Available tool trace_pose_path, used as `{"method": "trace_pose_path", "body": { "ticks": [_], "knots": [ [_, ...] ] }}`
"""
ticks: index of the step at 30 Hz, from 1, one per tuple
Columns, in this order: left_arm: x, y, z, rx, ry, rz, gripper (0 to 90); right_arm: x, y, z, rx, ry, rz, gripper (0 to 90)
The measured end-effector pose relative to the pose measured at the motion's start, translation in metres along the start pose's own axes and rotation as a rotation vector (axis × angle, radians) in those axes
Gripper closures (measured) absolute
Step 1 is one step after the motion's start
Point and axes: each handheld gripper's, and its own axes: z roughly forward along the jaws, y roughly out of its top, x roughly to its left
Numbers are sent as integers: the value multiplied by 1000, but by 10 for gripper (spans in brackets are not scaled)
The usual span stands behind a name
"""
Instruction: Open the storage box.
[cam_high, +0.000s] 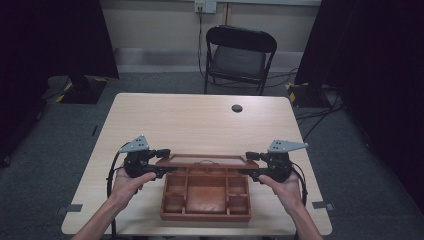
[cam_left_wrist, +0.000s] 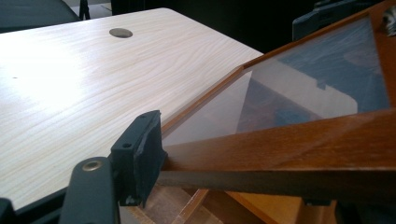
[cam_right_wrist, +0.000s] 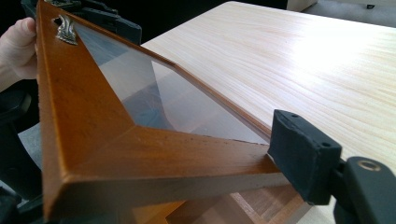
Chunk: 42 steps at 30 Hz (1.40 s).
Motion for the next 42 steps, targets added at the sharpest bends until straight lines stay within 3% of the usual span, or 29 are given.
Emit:
{"method": "trace_pose_path", "body": {
  "ticks": [8, 13, 26, 27, 42],
  "knots": [
    [2, 3, 3, -5, 13, 0, 336, -5, 0, -1, -13, -28, 17, 321],
    [8, 2, 5, -27, -14, -24, 340, -10, 0, 0, -4, -44, 19, 340],
    [17, 3, 10, -35, 20, -47, 363, -23, -1, 10, -18, -57, 48, 361],
    [19, 3, 10, -41, 15, -54, 398, -25, 0, 11, -25, -63, 53, 378],
    [28, 4, 14, -50, 26, -67, 444, -34, 4, 21, -24, -54, 54, 448]
  ]
}}
